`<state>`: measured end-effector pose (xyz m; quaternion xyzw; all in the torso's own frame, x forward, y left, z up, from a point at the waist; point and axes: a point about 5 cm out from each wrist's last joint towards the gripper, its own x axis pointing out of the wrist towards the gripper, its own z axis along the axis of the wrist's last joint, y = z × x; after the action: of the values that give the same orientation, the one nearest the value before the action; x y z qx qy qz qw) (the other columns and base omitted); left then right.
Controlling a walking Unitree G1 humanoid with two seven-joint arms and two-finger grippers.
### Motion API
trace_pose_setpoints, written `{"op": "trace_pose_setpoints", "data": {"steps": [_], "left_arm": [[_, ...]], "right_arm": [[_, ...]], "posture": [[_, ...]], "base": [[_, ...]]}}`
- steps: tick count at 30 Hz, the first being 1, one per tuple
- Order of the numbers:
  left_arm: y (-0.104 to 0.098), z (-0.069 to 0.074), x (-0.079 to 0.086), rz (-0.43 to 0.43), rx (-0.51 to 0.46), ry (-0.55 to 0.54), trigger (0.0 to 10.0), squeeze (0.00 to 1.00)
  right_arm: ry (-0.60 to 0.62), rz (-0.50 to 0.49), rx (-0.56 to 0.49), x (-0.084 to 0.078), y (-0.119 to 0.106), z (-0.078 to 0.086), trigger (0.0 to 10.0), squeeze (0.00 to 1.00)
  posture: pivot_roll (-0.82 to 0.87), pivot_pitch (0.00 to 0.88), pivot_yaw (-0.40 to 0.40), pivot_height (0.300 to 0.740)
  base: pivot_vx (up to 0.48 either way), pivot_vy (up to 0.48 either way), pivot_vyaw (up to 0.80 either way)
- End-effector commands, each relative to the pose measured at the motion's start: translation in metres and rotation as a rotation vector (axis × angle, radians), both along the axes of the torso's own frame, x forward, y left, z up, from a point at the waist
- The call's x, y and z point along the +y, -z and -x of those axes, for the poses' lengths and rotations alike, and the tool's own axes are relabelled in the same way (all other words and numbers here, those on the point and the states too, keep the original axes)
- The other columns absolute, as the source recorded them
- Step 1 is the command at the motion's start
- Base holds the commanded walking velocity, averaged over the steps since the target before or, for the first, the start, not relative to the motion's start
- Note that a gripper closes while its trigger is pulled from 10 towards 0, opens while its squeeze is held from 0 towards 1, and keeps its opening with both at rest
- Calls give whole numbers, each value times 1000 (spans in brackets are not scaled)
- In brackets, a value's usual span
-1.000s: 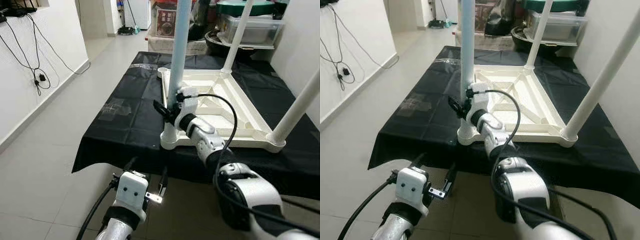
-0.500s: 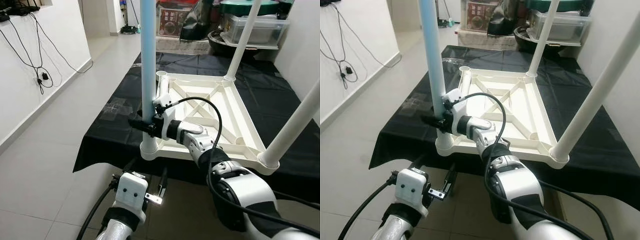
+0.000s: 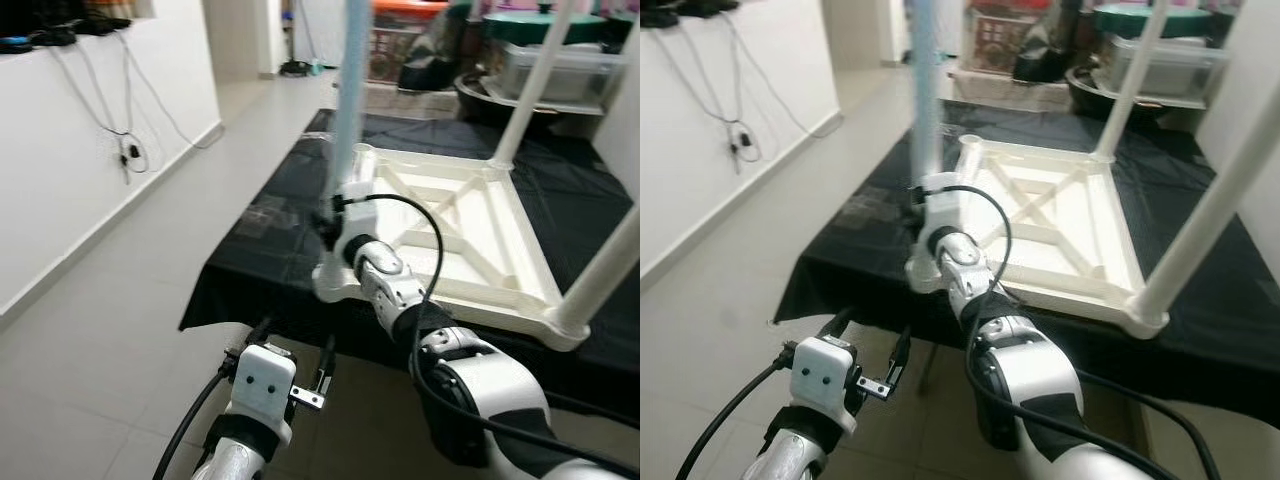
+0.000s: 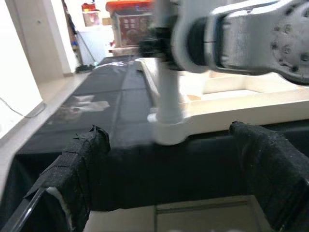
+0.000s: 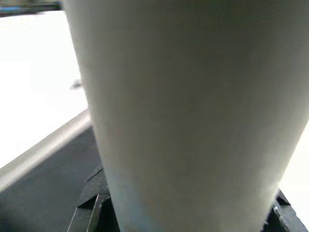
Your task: Building children table
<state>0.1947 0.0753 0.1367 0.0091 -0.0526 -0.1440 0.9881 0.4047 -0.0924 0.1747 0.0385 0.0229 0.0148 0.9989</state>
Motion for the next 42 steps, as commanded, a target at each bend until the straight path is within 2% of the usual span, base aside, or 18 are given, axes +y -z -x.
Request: {"op": "trace_pose_setpoints", "data": {"steps": [1,3,5,11,12,18,19,20,26,27,30,34,35,37,38,39,40,42], "left_arm": [[2,0,-1,0,6,9,10000,0],[2,0,-1,0,6,9,10000,0],[2,0,-1,0,5,10,10000,0],[2,0,-2,2,4,10,10000,0],[2,0,-2,3,5,10,10000,0],[2,0,-2,5,5,10,10000,0],[2,0,-2,5,6,10,10000,0],[2,0,-2,6,7,10,10000,0],[2,0,-2,7,9,11,10000,0],[2,0,-2,7,9,12,10000,0],[2,0,-2,7,9,12,10000,0],[2,-1,-2,7,8,12,10000,0],[2,-1,-2,7,8,12,10000,0],[2,-1,-2,6,8,12,10000,0],[2,-1,-2,6,8,12,10000,0],[2,-1,-2,6,9,12,10000,0],[2,-1,-2,6,9,12,10000,0],[2,-1,-2,5,10,12,10000,0]], "right_arm": [[210,-71,106,-27,25,6,0,0],[210,-71,106,-27,25,6,0,0],[315,-93,121,-25,30,11,0,0],[360,-143,150,-14,34,15,0,0],[346,-157,151,-9,33,15,10000,0],[296,-167,132,-2,29,14,10000,0],[230,-179,92,1,22,11,10000,1000],[175,-179,49,2,14,8,10000,0],[52,-159,-43,-2,-3,2,10000,0],[-48,-150,-72,-2,-9,0,10000,0],[-48,-150,-72,-2,-9,0,10000,0],[-593,-150,-79,10,-17,4,10000,0],[-593,-150,-79,10,-17,4,10000,0],[-791,-106,-62,16,-14,11,10000,0],[-791,-106,-62,16,-14,11,10000,0],[-929,-71,-35,21,-10,17,10000,0],[-929,-71,-35,21,-10,17,10000,0],[-1136,-25,-1,29,-7,26,10000,0]], "posture": [[125,26,-37,740],[125,26,-37,740],[125,26,-37,740],[120,29,-36,740],[118,28,-36,740],[118,28,-36,740],[118,28,-36,740],[118,28,-36,740],[115,29,-35,740],[115,29,-35,740],[115,29,-35,740],[115,29,-35,740],[115,29,-35,740],[121,30,-37,740],[121,30,-37,740],[121,30,-37,740],[121,30,-37,740],[121,30,-37,740]], "base": [[0,0,0],[0,0,0],[0,0,0],[0,0,0],[0,0,0],[0,0,0],[0,0,0],[0,0,0],[0,0,0],[0,0,0],[0,0,0],[0,0,0],[0,0,0],[0,0,0],[0,0,0],[0,0,0],[0,0,0],[0,0,0]]}}
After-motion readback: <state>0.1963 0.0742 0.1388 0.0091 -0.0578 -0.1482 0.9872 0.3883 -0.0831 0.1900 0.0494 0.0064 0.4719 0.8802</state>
